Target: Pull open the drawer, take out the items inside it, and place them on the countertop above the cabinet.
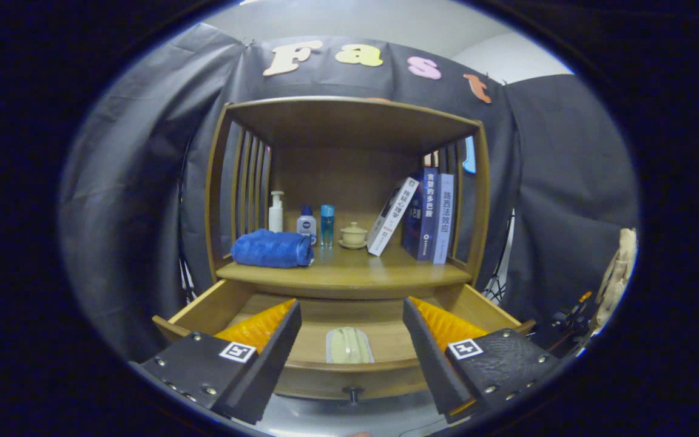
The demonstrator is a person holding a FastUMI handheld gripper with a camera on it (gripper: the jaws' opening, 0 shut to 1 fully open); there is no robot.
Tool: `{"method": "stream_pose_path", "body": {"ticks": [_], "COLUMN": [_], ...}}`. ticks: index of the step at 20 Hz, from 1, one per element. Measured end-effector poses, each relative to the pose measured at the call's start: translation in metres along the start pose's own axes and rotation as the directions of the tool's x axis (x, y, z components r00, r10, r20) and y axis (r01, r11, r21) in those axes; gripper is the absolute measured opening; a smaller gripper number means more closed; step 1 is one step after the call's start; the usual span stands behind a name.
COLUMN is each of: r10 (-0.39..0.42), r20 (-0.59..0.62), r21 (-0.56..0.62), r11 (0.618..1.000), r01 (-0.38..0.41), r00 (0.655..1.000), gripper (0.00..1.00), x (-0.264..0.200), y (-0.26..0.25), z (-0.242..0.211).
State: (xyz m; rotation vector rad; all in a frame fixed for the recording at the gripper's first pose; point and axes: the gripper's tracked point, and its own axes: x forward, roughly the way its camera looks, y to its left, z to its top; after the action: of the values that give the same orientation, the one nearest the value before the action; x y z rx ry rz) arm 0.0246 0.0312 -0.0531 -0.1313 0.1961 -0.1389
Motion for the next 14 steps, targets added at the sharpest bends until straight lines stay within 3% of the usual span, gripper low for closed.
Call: {"method": "stream_pose_path", "body": {"ticks": [6, 9, 14], "r10": [0.059, 0.123, 0.123], "r20": [-0.153, -0.241, -0.421], "r21": [0.006, 0.051, 0.015], "r11": [0.998, 0.992, 0.992], "r01": [-0.058, -0.114, -0.129], "r00": [0.986, 0.963, 0.899], "gripper": [0.99, 1.00, 1.00], "x": [0.058, 0.077, 0.105], "y": [0.012, 0.010, -0.002], "z": [-0.007, -0.025, -0.076]}}
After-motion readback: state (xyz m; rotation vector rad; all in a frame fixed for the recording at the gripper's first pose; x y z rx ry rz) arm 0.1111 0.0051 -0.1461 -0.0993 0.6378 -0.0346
